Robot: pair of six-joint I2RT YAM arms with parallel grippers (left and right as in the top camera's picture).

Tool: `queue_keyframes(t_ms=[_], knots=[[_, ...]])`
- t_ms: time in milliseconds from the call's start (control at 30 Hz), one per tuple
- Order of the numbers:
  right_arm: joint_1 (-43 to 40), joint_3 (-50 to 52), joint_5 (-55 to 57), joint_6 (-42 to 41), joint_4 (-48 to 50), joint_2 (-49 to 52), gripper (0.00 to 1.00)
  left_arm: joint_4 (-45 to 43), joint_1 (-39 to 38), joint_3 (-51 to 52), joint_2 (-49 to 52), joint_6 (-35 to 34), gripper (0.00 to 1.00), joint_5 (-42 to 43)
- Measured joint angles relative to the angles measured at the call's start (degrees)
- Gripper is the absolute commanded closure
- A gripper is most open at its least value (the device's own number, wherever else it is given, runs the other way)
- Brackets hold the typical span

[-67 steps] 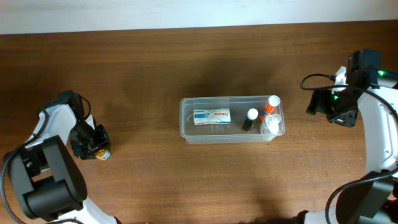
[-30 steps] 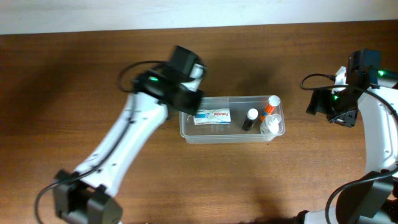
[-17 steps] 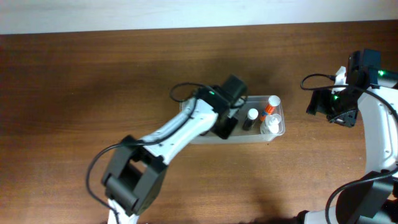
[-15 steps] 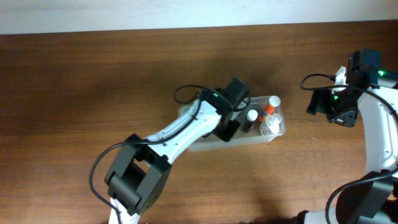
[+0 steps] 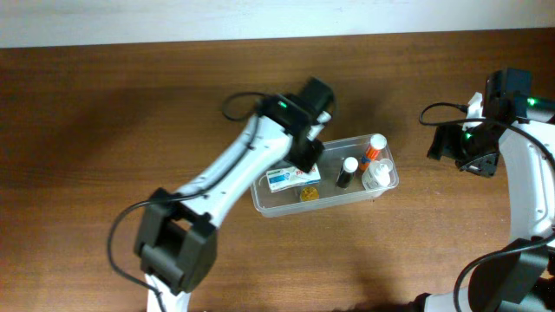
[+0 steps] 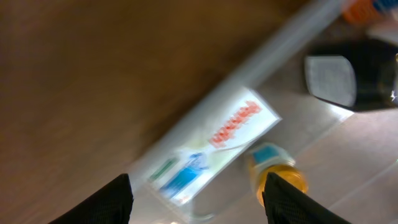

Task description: Pack container

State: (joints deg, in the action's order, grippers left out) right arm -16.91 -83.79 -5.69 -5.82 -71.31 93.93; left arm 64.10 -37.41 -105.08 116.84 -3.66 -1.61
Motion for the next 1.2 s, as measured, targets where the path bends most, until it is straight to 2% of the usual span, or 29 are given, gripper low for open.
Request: queue_keyframes(t_ms=[267, 333, 500, 567, 733, 900, 1200], knots=[[3.5, 0.0, 0.0, 2.3, 2.1, -0.1, 0.23, 2.4, 15.5, -1.5, -14.1, -1.7, 0.3, -0.6], [5.6, 0.0, 0.0, 3.0, 2.6, -0.4, 0.28, 3.0, 20.4, -1.9, -17.6, -3.0, 0.3, -0.8], [11.1, 0.0, 0.1, 5.5, 2.8, -2.4, 0.81, 6.9, 30.2, -2.4, -22.6, -4.8, 0.3, -1.4], [12.9, 0.0, 0.1, 5.9, 2.4, -3.5, 0.9, 8.3, 32.4, -2.4, -22.8, -5.2, 0.3, -1.5], [15.5, -0.1, 3.6, 3.3, -0.6, -7.6, 0.93, 10.5, 36.9, -2.4, -22.6, -5.4, 0.3, -1.4], [13.8, -0.1, 7.3, 1.0, -0.5, -8.3, 0.93, 10.5, 39.1, -2.4, -22.6, -5.5, 0.3, -1.4], [10.8, 0.8, 8.0, 0.1, -0.4, -0.2, 0.93, 10.5, 39.1, -2.4, -22.6, -5.5, 0.3, -1.4]])
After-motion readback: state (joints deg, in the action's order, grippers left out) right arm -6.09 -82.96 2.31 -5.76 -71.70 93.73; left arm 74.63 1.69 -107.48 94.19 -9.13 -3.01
